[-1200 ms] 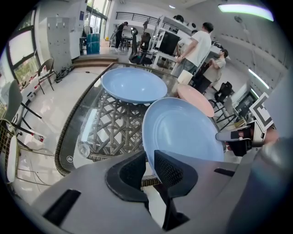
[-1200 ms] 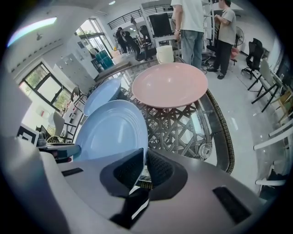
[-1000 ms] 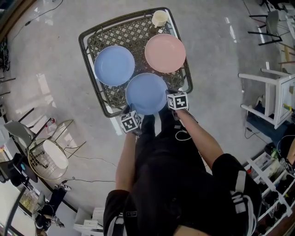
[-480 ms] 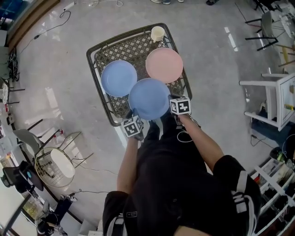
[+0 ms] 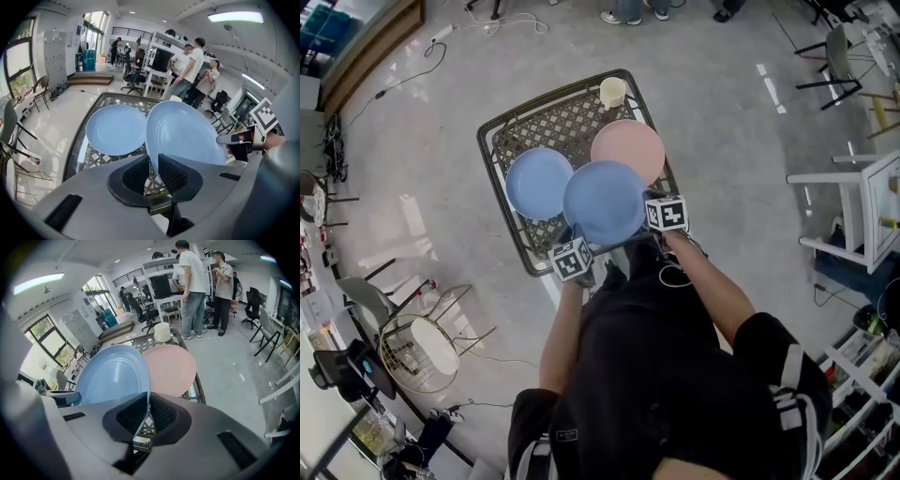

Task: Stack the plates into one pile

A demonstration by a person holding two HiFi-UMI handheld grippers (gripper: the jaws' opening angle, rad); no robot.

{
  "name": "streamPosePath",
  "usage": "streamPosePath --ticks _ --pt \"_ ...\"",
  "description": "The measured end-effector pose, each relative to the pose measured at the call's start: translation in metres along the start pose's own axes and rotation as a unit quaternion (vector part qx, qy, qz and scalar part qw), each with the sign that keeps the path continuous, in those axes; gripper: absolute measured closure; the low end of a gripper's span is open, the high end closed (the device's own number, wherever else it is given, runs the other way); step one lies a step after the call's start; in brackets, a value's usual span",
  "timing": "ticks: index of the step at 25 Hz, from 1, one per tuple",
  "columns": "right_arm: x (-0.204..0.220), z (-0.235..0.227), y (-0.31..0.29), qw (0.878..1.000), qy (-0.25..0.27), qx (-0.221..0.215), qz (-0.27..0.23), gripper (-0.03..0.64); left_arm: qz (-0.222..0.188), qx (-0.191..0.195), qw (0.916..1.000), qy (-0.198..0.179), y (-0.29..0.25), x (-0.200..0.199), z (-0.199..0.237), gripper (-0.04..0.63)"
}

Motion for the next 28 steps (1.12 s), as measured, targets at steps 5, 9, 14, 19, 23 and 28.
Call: streamPosePath --ticks 5,9,14,19,23,28 --pt "-0.023 -0.021 -0.006 1.000 0.002 -0.002 -0.005 0.592 -0.006 -0.002 1.0000 -0.003 -0.019 -0.020 -0.017 0.525" --pt "-0.039 -0.039 -0.015 1.000 0.001 -0.003 -0.007 0.592 -0.003 -0.001 1.0000 -0.006 -0.037 -0.031 -0.030 0.523" --pt "-0.052 -0.062 -0.025 1.000 -0.003 -0.002 -0.004 0.593 0.004 -0.004 1.0000 -0.007 -0.059 -0.040 -0.045 0.523" --pt "-0.063 -0.084 -0.035 1.000 -0.006 -0.006 0.001 0.593 0.013 -0.012 0.9998 -0.004 -0.081 -0.045 -0.060 0.523" --pt "-0.069 -0.101 -0.049 1.000 -0.004 -0.006 0.009 0.594 0.020 -0.019 0.9996 0.002 -0.102 -0.049 -0.068 0.523" --pt "-0.077 -0.115 -0.068 1.000 -0.004 -0.011 0.020 0.592 0.030 -0.029 0.9990 0.018 -0.125 -0.053 -0.071 0.528"
Point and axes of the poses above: the fingertips, and each gripper's own axes: y backward along the fingers, z to its left, x out of its underside, the point moved 8 cm from there along y, backward along the fingers, and after that the axes turned 11 degrees about -z, right-handed, at the moved point
